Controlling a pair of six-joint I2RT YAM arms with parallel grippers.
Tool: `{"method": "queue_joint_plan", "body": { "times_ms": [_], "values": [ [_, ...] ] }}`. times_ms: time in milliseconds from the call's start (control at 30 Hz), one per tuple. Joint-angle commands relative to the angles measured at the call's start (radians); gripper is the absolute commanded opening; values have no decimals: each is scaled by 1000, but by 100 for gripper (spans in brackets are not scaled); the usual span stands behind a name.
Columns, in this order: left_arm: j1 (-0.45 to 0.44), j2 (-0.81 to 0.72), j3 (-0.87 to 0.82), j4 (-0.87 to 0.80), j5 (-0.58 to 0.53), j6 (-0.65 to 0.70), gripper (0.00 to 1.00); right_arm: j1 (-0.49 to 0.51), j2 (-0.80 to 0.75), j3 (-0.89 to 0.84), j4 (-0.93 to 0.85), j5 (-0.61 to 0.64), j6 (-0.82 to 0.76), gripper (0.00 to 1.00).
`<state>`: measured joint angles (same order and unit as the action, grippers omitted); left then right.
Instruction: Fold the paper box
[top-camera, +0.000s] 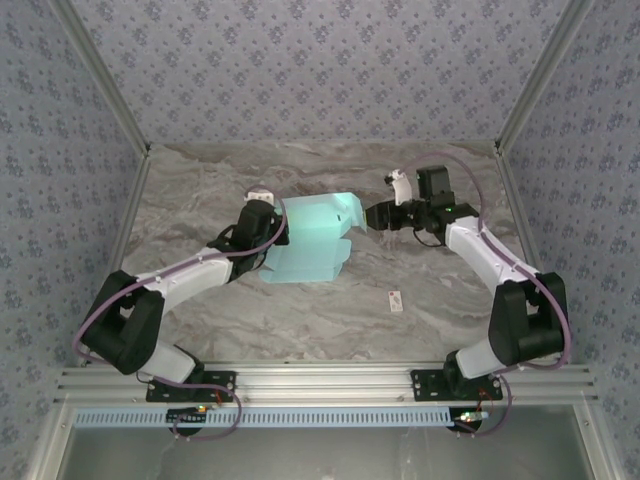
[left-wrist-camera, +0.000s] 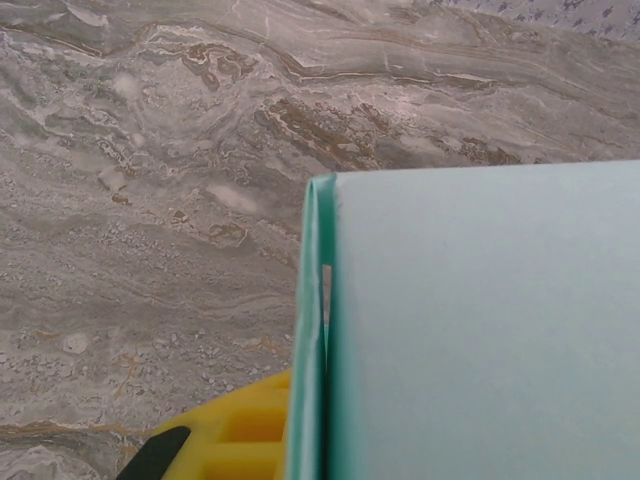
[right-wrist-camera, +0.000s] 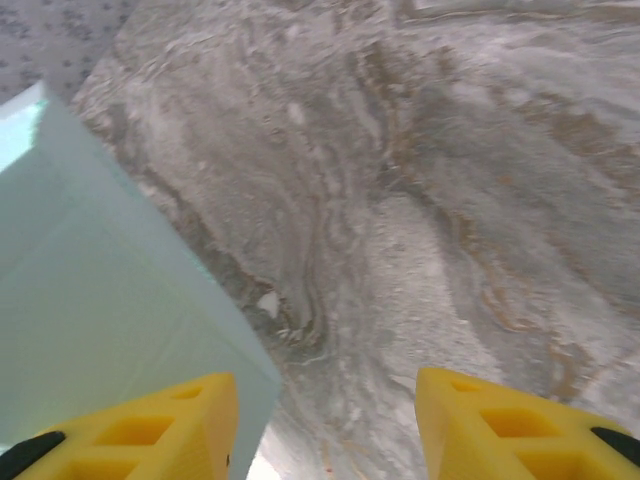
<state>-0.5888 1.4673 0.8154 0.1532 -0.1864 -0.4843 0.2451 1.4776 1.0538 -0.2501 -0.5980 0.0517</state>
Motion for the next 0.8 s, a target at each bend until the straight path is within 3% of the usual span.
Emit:
{"method": "queue_joint_plan", "body": {
  "times_ms": [0,767],
  "values": [
    [5,-30,0,9,14,-11,0,14,3,-19,39,-121,-7,51],
    [3,-44,-4,17,57,-19,0,83,68,47,46,-177,-100,48]
  ]
}}
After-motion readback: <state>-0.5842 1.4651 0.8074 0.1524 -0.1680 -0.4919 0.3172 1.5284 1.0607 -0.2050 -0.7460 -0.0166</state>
